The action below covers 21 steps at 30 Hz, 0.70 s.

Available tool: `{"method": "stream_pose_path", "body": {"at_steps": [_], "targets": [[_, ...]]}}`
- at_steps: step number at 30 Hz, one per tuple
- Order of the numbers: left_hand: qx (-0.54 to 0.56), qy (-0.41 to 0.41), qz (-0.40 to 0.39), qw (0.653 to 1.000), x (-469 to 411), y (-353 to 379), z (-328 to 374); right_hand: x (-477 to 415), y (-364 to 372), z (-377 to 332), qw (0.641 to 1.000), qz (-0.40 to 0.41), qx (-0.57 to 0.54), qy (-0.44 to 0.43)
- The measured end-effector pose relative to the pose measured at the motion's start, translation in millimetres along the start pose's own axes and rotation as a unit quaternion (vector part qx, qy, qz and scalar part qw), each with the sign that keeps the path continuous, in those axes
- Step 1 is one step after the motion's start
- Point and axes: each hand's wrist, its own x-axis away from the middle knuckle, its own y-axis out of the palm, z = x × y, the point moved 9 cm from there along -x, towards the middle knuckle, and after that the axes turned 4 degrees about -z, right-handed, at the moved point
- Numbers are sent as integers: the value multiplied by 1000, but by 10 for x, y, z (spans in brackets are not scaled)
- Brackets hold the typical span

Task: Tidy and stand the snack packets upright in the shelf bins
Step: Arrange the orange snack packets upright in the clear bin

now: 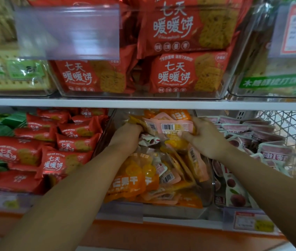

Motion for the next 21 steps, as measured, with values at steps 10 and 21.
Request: {"method": "stream_pose_path", "body": {"at_steps": [10, 21], "targets": [[-31, 41, 98, 994, 566, -616, 21, 28, -8, -12, 1000, -4, -8, 3], [-131, 28, 106, 985, 708, -456, 194, 301, -43, -474, 994, 49, 86, -54]]}}
